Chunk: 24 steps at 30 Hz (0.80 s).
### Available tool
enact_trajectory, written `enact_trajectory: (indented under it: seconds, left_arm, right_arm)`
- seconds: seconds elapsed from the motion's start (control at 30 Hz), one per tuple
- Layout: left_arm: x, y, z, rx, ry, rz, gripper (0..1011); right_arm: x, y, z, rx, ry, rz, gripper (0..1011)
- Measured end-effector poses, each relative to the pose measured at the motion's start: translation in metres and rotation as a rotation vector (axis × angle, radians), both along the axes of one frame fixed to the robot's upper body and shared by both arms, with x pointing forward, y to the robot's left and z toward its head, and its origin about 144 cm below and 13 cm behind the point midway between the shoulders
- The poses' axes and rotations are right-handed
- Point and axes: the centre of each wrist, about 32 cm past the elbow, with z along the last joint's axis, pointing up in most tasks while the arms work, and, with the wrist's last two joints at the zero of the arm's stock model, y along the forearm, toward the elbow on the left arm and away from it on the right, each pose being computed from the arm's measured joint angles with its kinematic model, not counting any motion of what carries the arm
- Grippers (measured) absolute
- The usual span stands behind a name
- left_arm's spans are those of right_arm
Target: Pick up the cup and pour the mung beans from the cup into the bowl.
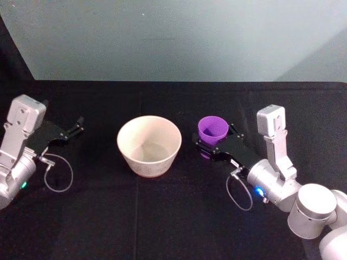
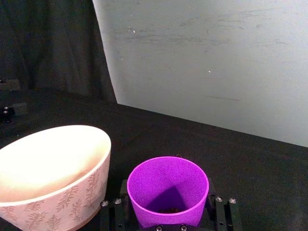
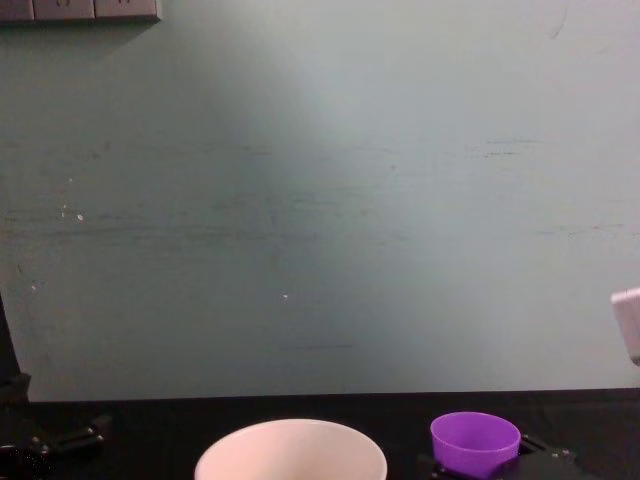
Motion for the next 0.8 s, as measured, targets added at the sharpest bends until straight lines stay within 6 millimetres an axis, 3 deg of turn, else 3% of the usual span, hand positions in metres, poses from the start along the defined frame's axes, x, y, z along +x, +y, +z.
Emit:
enact_trajectory:
  seconds: [0.3, 0.8]
  left_arm:
    - [0.000, 0.000, 0.000, 0.000, 0.000, 0.000, 1000]
    - [0.000, 0.000, 0.000, 0.000, 0.000, 0.000, 1000]
  right_arm:
    - [-0.003, -0.001, 0.012, 0.000, -0.024, 0.005, 761]
    - [-0.010, -0.008, 0.058, 0.008, -0.094, 0.005, 734]
